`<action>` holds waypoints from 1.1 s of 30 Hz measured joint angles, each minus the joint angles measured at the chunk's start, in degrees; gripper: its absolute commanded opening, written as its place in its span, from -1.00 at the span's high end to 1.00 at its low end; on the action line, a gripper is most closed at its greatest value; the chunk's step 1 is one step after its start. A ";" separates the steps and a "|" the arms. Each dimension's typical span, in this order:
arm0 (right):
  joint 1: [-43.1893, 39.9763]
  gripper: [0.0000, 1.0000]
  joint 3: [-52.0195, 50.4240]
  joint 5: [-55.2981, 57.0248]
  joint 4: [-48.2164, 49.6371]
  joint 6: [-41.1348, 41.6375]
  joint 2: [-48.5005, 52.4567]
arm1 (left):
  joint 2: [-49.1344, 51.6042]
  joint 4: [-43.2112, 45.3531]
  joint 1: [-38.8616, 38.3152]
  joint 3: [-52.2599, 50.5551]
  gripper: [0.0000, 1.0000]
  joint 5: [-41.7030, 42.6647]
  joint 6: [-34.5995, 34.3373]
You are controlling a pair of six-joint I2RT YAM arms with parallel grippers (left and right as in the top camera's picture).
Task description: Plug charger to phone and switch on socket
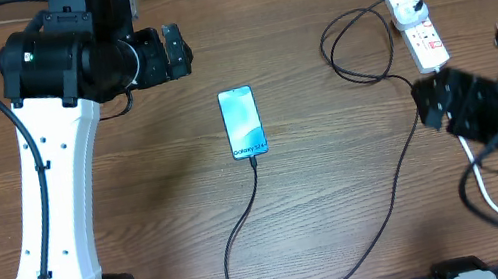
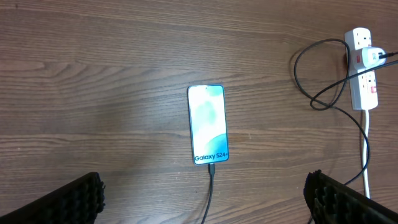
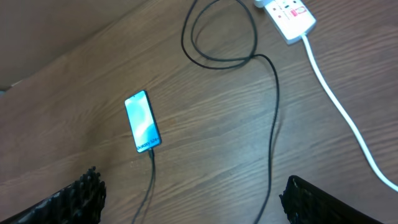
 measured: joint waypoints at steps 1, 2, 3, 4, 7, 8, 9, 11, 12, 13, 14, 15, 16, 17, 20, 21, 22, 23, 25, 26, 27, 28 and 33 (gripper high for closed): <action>0.00 -0.82 -0.92 0.02 -0.07 0.00 -1.18 | 0.00 0.00 0.00 0.00 -0.99 0.00 0.00; 0.00 -0.85 -1.75 0.07 -0.35 0.00 -2.32 | 0.00 0.00 0.00 0.00 -0.99 0.00 0.00; 0.00 -0.94 -2.54 0.07 -0.98 0.00 -3.48 | 0.00 -0.02 0.00 0.00 -0.99 0.00 0.00; 0.00 -1.00 -3.32 0.11 -1.77 -0.04 -4.57 | 0.00 0.00 0.00 0.00 -0.99 0.00 0.00; 0.00 -1.00 -4.83 0.24 -5.09 -0.17 -6.78 | 0.00 -0.02 0.00 0.00 -0.99 0.00 0.00; 0.02 -1.00 -5.09 0.24 -7.13 -0.13 -7.13 | 0.00 0.00 0.00 0.00 -0.99 0.00 0.00; 0.00 -1.00 -5.29 0.26 -8.85 -0.13 -7.30 | 0.00 0.00 0.00 0.00 -0.99 -0.02 0.00; 0.00 -1.00 -5.51 0.24 -9.97 -0.13 -7.32 | 0.00 0.00 0.00 0.00 -0.99 0.00 0.00; 0.00 -1.00 -5.53 0.24 -9.97 -0.11 -7.30 | 0.00 0.00 0.00 0.00 -0.99 0.00 0.00; 0.00 -1.00 -5.53 0.26 -9.92 -0.13 -7.19 | 0.00 0.00 0.00 0.00 -0.99 0.00 0.00; 0.02 -1.00 -5.53 0.26 -9.92 -0.13 -7.19 | 0.00 0.00 0.00 0.00 -0.99 0.00 0.00; 0.00 -1.00 -5.53 0.24 -9.94 -0.13 -7.15 | 0.00 0.00 0.00 0.00 -0.99 0.00 0.00; 0.00 -1.00 -5.53 0.24 -9.92 -0.15 -7.15 | 0.00 0.00 0.00 0.00 -0.99 0.00 0.00; 0.02 -1.00 -5.53 0.26 -9.92 -0.13 -7.17 | 0.00 0.00 0.00 0.00 -0.99 0.00 0.00; 0.00 -1.00 -5.53 0.24 -9.90 -0.13 -7.17 | 0.00 0.00 0.00 0.00 -0.99 0.00 0.00; 0.02 -1.00 -5.53 0.26 -9.90 -0.13 -7.15 | 0.00 0.00 0.00 0.00 -0.99 0.00 0.00; 0.00 -1.00 -5.53 0.24 -9.90 -0.13 -7.17 | 0.00 0.00 0.00 0.00 -0.99 0.00 0.00; 0.02 -1.00 -5.53 0.26 -9.92 -0.15 -7.17 | 0.00 0.00 0.00 0.00 -0.99 0.00 0.00; 0.00 -1.00 -5.53 0.31 -9.92 -0.15 -7.17 | 0.00 0.00 0.00 0.00 -0.99 0.00 0.00; 0.00 -1.00 -5.53 0.44 -9.97 -0.17 -7.17 | 0.00 0.00 0.00 0.00 -0.99 0.00 0.00; 0.00 -1.00 -5.53 0.63 -9.94 -0.15 -7.17 | 0.00 0.00 0.00 0.00 -0.99 -0.02 0.00; 0.00 -1.00 -5.53 0.76 -9.94 -0.13 -7.17 | 0.00 0.00 0.00 0.00 -0.99 0.00 0.00; 0.02 -1.00 -5.53 1.77 -10.03 -0.37 -7.17 | 0.00 0.00 0.00 0.00 -1.00 0.00 0.00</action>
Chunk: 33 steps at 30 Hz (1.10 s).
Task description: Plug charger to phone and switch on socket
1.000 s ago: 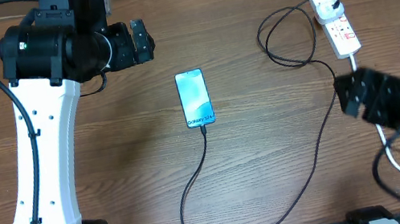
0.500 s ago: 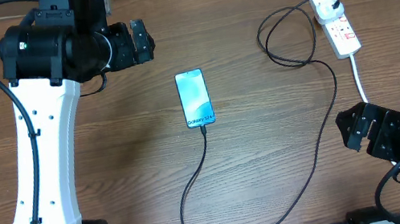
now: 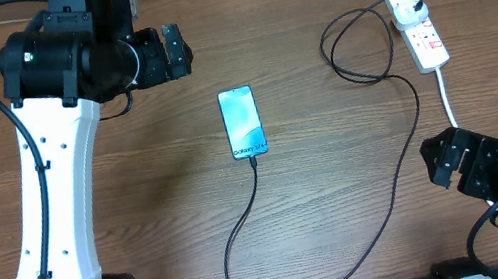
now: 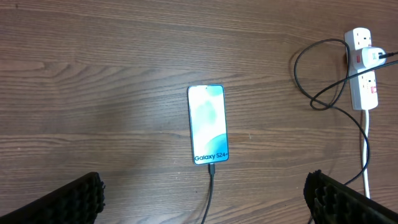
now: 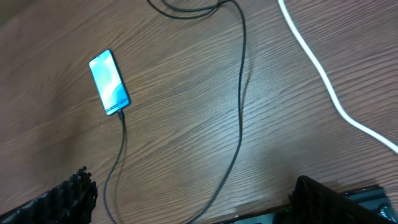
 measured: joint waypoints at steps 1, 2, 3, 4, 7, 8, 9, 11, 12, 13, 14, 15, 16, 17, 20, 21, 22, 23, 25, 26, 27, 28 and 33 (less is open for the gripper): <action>-0.02 -1.00 0.00 0.57 0.11 -0.02 -0.07 | 0.00 0.00 0.00 0.00 -0.99 0.00 0.00; 0.00 -1.00 0.00 1.18 0.24 -0.02 -0.26 | 0.00 0.00 0.00 0.00 -0.99 0.00 0.00; 0.02 -1.00 -0.02 1.68 0.44 0.00 -0.50 | 0.00 0.00 0.00 0.00 -0.99 0.00 0.00; 0.07 -1.00 -0.07 2.38 0.66 -0.04 -0.87 | 0.00 0.00 0.00 0.00 -0.99 0.00 0.00; 0.24 -1.00 -0.37 3.54 2.45 -0.76 -3.32 | 0.00 0.00 0.00 0.00 -0.99 0.00 0.00; 0.24 -1.00 -0.42 3.69 3.37 -1.22 -4.26 | 0.00 0.00 0.00 0.00 -0.99 0.00 0.00; 0.26 -1.00 -0.42 3.98 4.76 -1.97 -5.66 | 0.00 0.00 0.00 0.00 -0.99 0.00 0.00; 0.24 -1.00 -0.42 4.07 6.10 -3.41 -8.11 | 0.00 0.00 0.00 0.00 -0.99 0.00 0.00; 0.24 -1.00 -0.42 4.07 6.27 -4.22 -9.46 | 0.00 0.00 0.00 0.00 -0.99 0.00 0.00; 0.26 -1.00 -0.55 4.07 6.60 -4.87 -10.71 | 0.00 0.00 0.00 0.00 -0.99 0.00 0.00; 0.26 -1.00 -0.94 4.09 7.19 -5.38 -11.67 | 0.00 0.00 0.00 0.00 -0.99 0.00 0.00; 0.24 -1.00 -1.86 4.07 8.37 -6.08 -12.92 | 0.00 0.00 0.00 0.00 -0.99 -0.02 0.00; 0.26 -1.00 -3.21 4.11 9.81 -6.51 -14.05 | 0.00 -0.02 0.00 0.00 -0.99 0.00 0.00; 0.24 -1.00 -5.57 4.09 12.13 -7.15 -15.50 | 0.00 0.00 0.00 0.00 -0.99 0.00 0.00; 0.24 -1.00 -14.40 4.04 20.92 -8.79 -19.19 | 0.00 0.00 0.00 0.00 -0.99 -0.02 0.00; 0.26 -1.00 -17.62 4.04 24.46 -9.05 -20.31 | 0.00 -0.02 0.00 0.00 -0.99 -0.02 0.00; 0.24 -1.00 -21.09 3.82 28.09 -9.46 -21.59 | 0.00 0.00 0.00 0.00 -0.99 0.00 0.00; 0.26 -1.00 -24.17 3.82 30.71 -9.60 -22.82 | 0.00 -0.02 0.00 0.00 -0.99 -0.02 0.00; 0.26 -1.00 -30.86 3.26 36.50 -10.23 -25.86 | 0.00 -0.02 0.00 0.00 -0.99 -0.20 0.00; 0.26 -1.00 -33.51 2.84 39.08 -10.62 -27.26 | 0.00 -0.02 0.00 0.00 -0.99 -0.20 0.00; 0.26 -1.00 -36.87 2.01 42.99 -11.39 -29.18 | 0.00 0.00 0.00 0.00 -0.99 -0.20 0.00; 0.24 -1.00 -39.47 1.33 45.64 -12.17 -30.75 | 0.00 0.00 0.00 0.00 -0.99 -0.24 0.00; 0.31 -1.00 -51.47 -1.53 58.29 -16.11 -38.07 | 0.00 -0.02 0.00 0.00 -0.99 -0.22 0.00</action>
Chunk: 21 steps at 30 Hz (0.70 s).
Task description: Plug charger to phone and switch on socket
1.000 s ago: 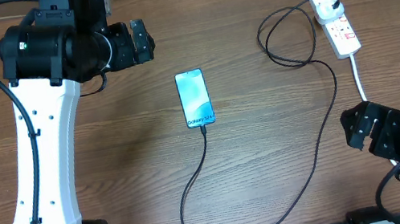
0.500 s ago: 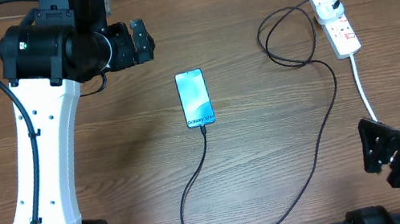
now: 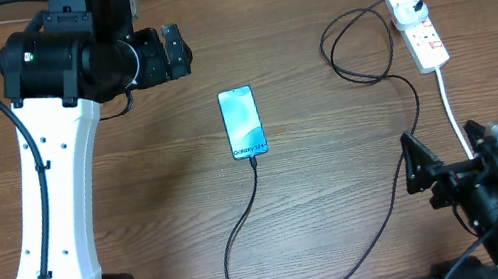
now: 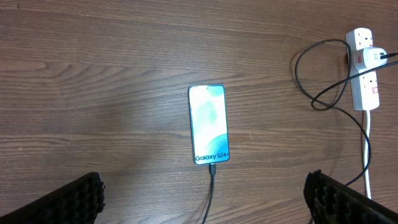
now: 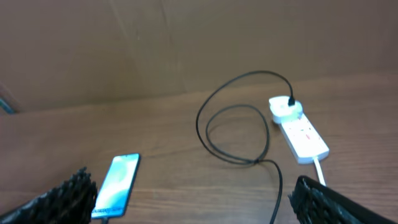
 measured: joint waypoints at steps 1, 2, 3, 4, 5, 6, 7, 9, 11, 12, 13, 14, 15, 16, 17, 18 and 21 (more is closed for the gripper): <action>0.00 -1.00 -2.84 -0.46 3.34 -0.57 -1.31 | 0.00 0.00 0.00 0.00 -0.99 0.02 0.00; 0.00 -1.00 -4.48 -0.70 5.35 -0.85 -1.97 | 0.00 0.00 0.00 0.00 -0.99 -0.02 0.00; 0.00 -1.00 -6.82 -0.96 8.00 -1.05 -2.95 | 0.00 0.00 0.00 0.00 -0.99 0.00 0.00; 0.00 -1.00 -9.11 -1.49 10.38 -1.27 -3.91 | 0.00 0.00 0.00 0.00 -0.99 0.00 0.00; 0.00 -1.00 -11.34 -1.95 12.81 -1.53 -4.81 | 0.00 0.00 0.00 0.00 -0.99 -0.04 0.00; 0.07 -1.00 -13.40 -2.27 14.95 -1.66 -5.68 | 0.00 0.00 0.00 0.00 -0.99 -0.04 0.00; 0.28 -1.00 -15.82 -2.67 17.59 -1.84 -6.84 | 0.00 0.00 0.00 0.00 -0.99 -0.02 0.00; 0.79 -1.00 -18.99 -3.26 20.98 -1.97 -8.57 | 0.00 0.02 0.00 0.00 -0.99 -0.04 0.00; 1.38 -1.00 -22.16 -3.65 24.59 -2.10 -10.40 | 0.00 0.00 0.00 0.00 -0.99 -0.02 0.00; 1.60 -1.00 -23.65 -3.76 26.16 -2.12 -11.37 | 0.00 0.02 0.00 0.00 -0.99 -0.02 0.00; 1.73 -1.00 -24.92 -3.91 27.67 -2.12 -12.09 | 0.00 0.00 0.00 0.00 -0.99 -0.02 0.00; 1.81 -1.00 -26.14 -3.96 29.16 -2.10 -12.74 | 0.00 0.02 0.00 0.00 -0.99 -0.02 0.00; 1.81 -1.00 -27.19 -4.00 30.45 -2.12 -13.27 | 0.00 0.00 0.00 0.00 -0.99 -0.02 0.00; 1.81 -1.00 -28.17 -4.09 31.58 -2.16 -13.68 | 0.00 0.02 0.00 0.00 -0.99 -0.02 0.00; 1.81 -1.00 -29.11 -4.07 32.59 -2.19 -14.08 | 0.00 0.02 0.00 0.00 -0.99 -0.02 0.00; 1.81 -1.00 -29.86 -4.07 33.18 -2.19 -14.38 | 0.00 0.02 0.00 0.00 -0.99 -0.02 0.00; 1.81 -1.00 -31.76 -4.04 33.73 -2.25 -15.13 | 0.00 0.00 0.00 0.00 -0.99 -0.02 0.00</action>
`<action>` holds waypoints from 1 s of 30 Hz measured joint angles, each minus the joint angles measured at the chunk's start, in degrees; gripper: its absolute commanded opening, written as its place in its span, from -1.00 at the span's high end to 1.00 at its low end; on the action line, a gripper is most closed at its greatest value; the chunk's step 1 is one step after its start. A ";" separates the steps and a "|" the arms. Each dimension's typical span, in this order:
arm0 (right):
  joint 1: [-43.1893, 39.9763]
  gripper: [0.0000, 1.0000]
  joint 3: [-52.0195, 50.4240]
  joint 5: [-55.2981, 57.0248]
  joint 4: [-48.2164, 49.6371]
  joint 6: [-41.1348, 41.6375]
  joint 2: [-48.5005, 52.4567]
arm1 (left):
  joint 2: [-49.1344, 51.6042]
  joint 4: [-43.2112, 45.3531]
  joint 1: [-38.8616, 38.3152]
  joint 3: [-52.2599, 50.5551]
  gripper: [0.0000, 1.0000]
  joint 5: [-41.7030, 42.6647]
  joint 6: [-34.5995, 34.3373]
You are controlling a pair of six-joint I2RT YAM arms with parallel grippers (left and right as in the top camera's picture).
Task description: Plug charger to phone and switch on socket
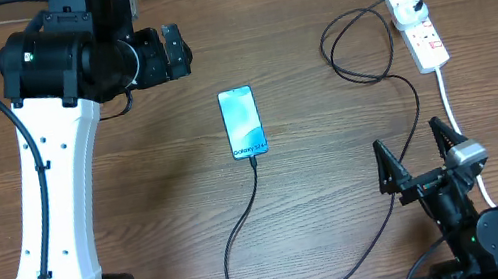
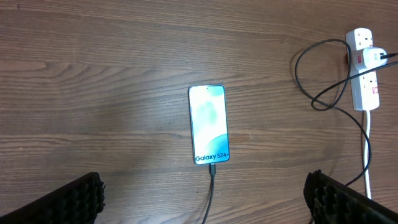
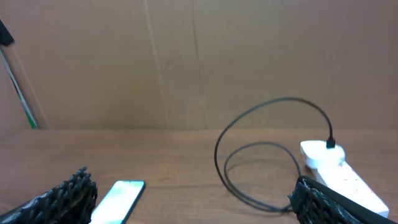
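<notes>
A phone (image 1: pixel 242 122) with a lit blue screen lies mid-table, a black charger cable (image 1: pixel 243 224) plugged into its near end. The cable runs in loops to a white plug in the white socket strip (image 1: pixel 418 30) at the far right. My left gripper (image 1: pixel 173 53) hangs high over the far left, open, with the phone (image 2: pixel 209 124) far below it. My right gripper (image 1: pixel 420 163) sits low near the front right edge, open and empty, facing the far wall, with the phone (image 3: pixel 118 199) and the strip (image 3: pixel 339 175) ahead of it.
A brown cardboard wall (image 3: pixel 199 62) backs the wooden table (image 1: pixel 93 237). The strip's white lead (image 1: pixel 448 106) runs toward the front right, close by my right arm. The cable loops (image 1: pixel 360 45) lie left of the strip.
My right arm has drawn back further toward the front edge and levelled out, so its camera now looks more at the back wall. The left arm, phone and cable stay as they were.
My right gripper was open just below the socket strip, the phone lit and cabled. It then stood lower at the right edge, then near the front edge facing forward, and now rests further back. My left arm never moved.
</notes>
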 measured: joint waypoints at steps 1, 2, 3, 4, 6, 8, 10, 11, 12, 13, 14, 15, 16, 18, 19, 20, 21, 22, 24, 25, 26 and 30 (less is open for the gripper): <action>0.00 -1.00 -0.83 0.09 0.52 0.00 -0.28 | 0.00 0.00 0.00 0.00 -0.99 0.00 0.00; 0.00 -1.00 -1.07 0.09 0.79 0.00 -0.35 | 0.00 0.02 0.00 0.00 -0.99 0.00 0.00; 0.00 -1.00 -1.55 0.22 1.64 -0.02 -0.44 | 0.00 0.02 0.00 0.00 -0.99 0.00 0.00; 0.00 -1.00 -1.97 0.42 2.45 -0.07 -0.52 | 0.00 0.02 0.00 0.00 -0.99 0.00 0.00; 0.00 -1.00 -2.78 0.92 3.41 -0.04 -0.59 | 0.00 0.02 0.00 0.00 -0.99 0.00 0.00; 0.00 -1.00 -3.48 1.53 3.67 -0.04 -0.59 | 0.00 0.02 0.00 0.00 -1.00 0.00 0.00; 0.00 -1.00 -4.59 1.99 4.20 -0.07 -0.59 | 0.00 0.02 0.00 0.00 -0.99 0.00 0.00; 0.00 -1.00 -5.20 2.10 4.46 -0.04 -0.59 | 0.00 0.00 0.00 0.00 -0.99 0.00 0.00; 0.00 -1.00 -5.55 2.19 4.42 -0.02 -0.59 | 0.00 0.02 0.00 0.00 -0.99 0.00 0.00; 0.00 -1.00 -5.88 2.27 4.04 -0.04 -0.59 | 0.00 0.02 0.00 0.00 -0.99 0.00 0.00; 0.00 -1.00 -5.97 2.51 3.58 -0.04 -0.59 | 0.00 0.02 0.00 0.00 -0.99 0.00 0.00; 0.00 -1.00 -5.97 2.75 3.56 -0.04 -0.59 | 0.00 0.02 0.00 0.00 -0.99 0.00 0.00; 0.00 -1.00 -5.97 3.08 3.37 -0.04 -0.59 | 0.00 0.02 0.00 0.00 -0.99 0.00 0.00; 0.00 -1.00 -5.97 3.72 1.55 -0.07 -0.59 | 0.00 0.02 0.00 0.00 -0.99 0.00 0.00; 0.00 -1.00 -5.97 4.07 0.55 -0.07 -0.59 | 0.00 0.00 0.00 0.00 -0.99 0.00 0.00; 0.00 -1.00 -5.97 4.28 0.13 -0.04 -0.59 | 0.00 0.00 0.00 0.00 -0.99 0.00 0.00; 0.00 -1.00 -5.97 4.63 0.13 -0.04 -0.59 | 0.00 0.02 0.00 0.00 -0.99 0.00 0.00; 0.02 -1.00 -5.97 4.98 0.11 -0.07 -0.59 | 0.00 0.00 0.00 0.00 -0.99 0.00 0.00; 0.00 -1.00 -5.97 5.55 0.00 -0.09 -0.59 | 0.00 0.02 0.00 0.00 -0.99 0.00 0.00; 0.00 -1.00 -5.97 5.77 0.00 -0.04 -0.59 | 0.00 0.02 0.00 0.00 -0.99 0.00 0.00; 0.00 -1.00 -5.97 5.90 -0.02 -0.04 -0.59 | 0.00 0.02 0.00 0.00 -0.99 0.00 0.00; 0.00 -1.00 -5.97 6.58 -0.04 -0.07 -0.59 | 0.00 0.00 0.00 0.00 -0.99 0.00 0.00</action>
